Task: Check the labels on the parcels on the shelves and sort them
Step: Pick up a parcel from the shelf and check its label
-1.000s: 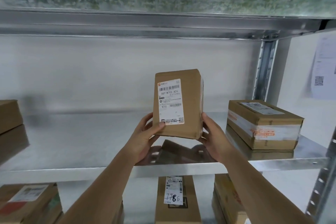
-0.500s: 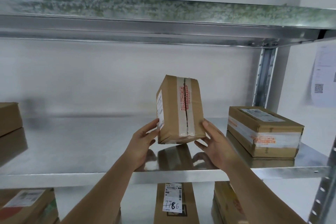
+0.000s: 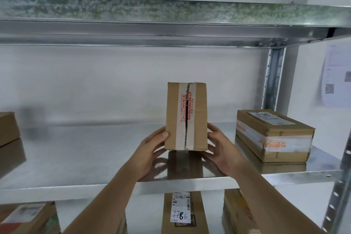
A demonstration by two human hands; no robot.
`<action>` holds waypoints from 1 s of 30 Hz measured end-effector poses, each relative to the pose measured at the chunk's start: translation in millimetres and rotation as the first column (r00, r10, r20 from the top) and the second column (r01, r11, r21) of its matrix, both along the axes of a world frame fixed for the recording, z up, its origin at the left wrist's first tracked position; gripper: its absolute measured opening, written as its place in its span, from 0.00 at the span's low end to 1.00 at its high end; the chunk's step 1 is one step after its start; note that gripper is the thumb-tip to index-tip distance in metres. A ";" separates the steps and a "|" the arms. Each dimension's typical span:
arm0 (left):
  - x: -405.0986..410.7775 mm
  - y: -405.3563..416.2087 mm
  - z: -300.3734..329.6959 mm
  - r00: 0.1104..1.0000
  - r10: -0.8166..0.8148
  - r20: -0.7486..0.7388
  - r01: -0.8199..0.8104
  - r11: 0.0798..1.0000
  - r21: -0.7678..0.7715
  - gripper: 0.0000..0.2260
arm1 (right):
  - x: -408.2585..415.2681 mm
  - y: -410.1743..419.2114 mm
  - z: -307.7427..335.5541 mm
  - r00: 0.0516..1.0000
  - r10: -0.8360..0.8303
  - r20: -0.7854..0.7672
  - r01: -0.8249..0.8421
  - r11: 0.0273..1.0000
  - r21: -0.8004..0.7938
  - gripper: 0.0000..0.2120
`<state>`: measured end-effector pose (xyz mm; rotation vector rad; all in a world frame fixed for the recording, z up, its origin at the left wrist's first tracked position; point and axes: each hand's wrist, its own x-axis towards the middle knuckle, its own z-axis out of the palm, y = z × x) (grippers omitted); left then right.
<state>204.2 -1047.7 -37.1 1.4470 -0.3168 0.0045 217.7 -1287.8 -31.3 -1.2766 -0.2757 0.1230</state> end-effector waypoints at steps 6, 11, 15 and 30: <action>-4.0 -0.9 2.4 1.000 0.003 -0.010 -0.003 1.000 -0.012 0.25 | -2.9 2.0 1.7 1.000 -0.007 -0.015 0.006 1.000 -0.007 0.25; -6.7 -1.2 3.9 1.000 -0.005 -0.027 0.005 1.000 -0.016 0.22 | -5.6 1.8 3.5 1.000 -0.005 -0.018 0.005 1.000 -0.004 0.19; -8.1 -1.5 5.5 1.000 -0.008 -0.024 0.007 1.000 -0.025 0.24 | -3.7 1.6 2.8 1.000 -0.005 -0.029 0.005 1.000 0.003 0.19; -5.5 1.2 2.2 1.000 -0.023 -0.005 0.022 0.992 -0.122 0.22 | 7.7 0.0 -6.2 0.997 -0.014 -0.071 0.017 0.998 0.052 0.34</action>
